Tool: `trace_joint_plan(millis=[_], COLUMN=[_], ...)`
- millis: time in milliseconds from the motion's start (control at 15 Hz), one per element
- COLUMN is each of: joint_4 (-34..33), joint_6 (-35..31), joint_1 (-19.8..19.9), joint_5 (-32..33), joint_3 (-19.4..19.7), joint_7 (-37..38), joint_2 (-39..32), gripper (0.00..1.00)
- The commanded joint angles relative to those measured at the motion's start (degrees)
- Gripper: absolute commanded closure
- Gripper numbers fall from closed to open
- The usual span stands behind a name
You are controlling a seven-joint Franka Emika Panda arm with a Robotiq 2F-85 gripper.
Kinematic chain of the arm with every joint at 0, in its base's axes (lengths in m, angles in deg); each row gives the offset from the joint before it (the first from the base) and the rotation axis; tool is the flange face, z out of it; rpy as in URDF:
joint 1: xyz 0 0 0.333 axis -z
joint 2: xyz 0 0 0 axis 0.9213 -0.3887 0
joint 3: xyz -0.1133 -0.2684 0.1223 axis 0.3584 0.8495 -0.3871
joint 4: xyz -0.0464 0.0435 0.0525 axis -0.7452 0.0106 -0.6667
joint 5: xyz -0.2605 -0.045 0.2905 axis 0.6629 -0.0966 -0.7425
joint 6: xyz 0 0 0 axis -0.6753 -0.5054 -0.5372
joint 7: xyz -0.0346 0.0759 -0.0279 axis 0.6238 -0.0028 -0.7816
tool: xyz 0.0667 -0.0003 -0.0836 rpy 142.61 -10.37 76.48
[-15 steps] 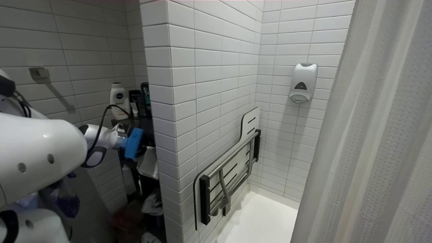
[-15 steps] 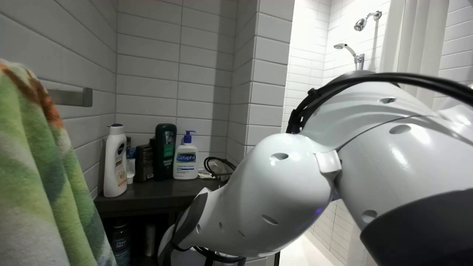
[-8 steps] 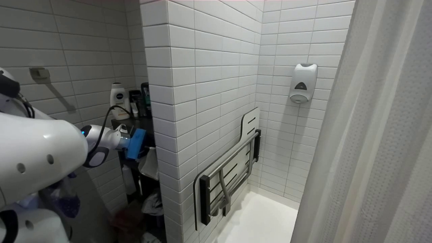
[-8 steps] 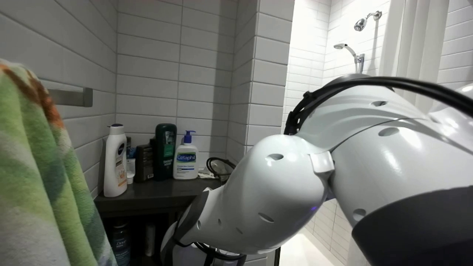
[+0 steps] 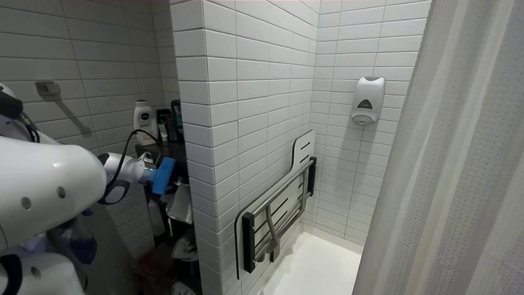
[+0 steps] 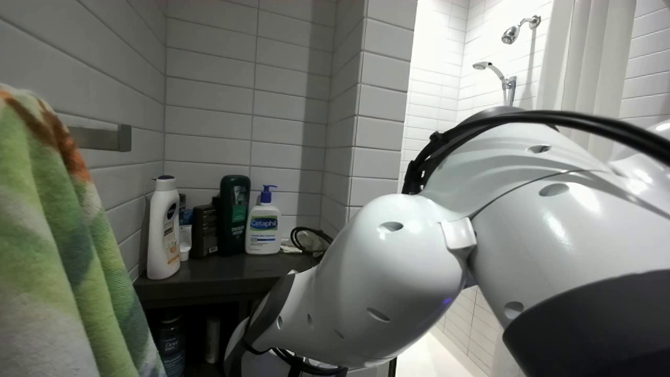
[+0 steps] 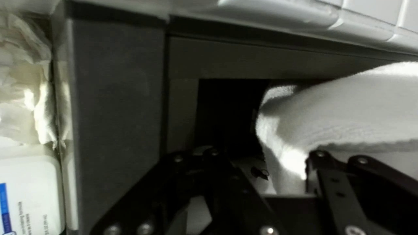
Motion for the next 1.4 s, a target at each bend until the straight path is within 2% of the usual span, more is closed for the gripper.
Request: trace_joint_plan(millis=[0, 67, 200, 267, 400, 600, 667, 733, 800, 867, 933, 1000, 1067, 1133, 1200, 1333], joint_4=[-2.6, -2.2, -2.7, -2.4, -2.9, -2.2, -3.4, -2.4, -2.5, -3.6, -3.1, -2.9, -3.8, -3.8, -1.3, -1.4], joint_6=[-3.4, -1.4, -3.5, -1.7, -3.3, -0.2, -4.6, -0.1, -0.2, -4.1, -1.1, -0.2, -2.9, -2.7, -0.1, -0.1], joint_1=[2.4, 0.7, 2.5, 0.9, 2.2, -1.0, 2.6, -1.1, -1.0, 2.3, -0.3, -1.1, 1.7, 1.2, -0.3, -0.3], joint_5=[-0.7, -1.8, -0.6, -1.6, -0.6, -2.6, -0.5, -3.0, -3.1, -1.0, -2.6, -3.2, -1.3, -1.6, -1.9, -1.9], joint_3=[-0.6, 1.3, -0.8, 0.9, -0.7, 3.1, -1.1, 3.2, 3.2, -0.7, 2.3, 3.4, 0.2, 0.8, -0.8, -0.8], joint_7=[-3.3, -2.7, -3.1, -2.6, -2.9, -2.2, -3.2, -2.1, -2.1, -3.0, -2.0, -1.5, -2.2, -1.9, 0.1, 0.2], joint_2=[-1.0, 0.4, -1.1, 0.3, -0.8, 1.4, -1.8, 1.4, 1.1, -1.8, 0.4, 0.9, -1.8, -1.2, 0.0, 0.0], gripper=[0.23, 0.18, 0.08, 0.02, 0.01, 0.0, 0.0, 0.0, 0.0, 0.0, 0.0, 0.0, 0.0, 0.0, 0.0, 0.0])
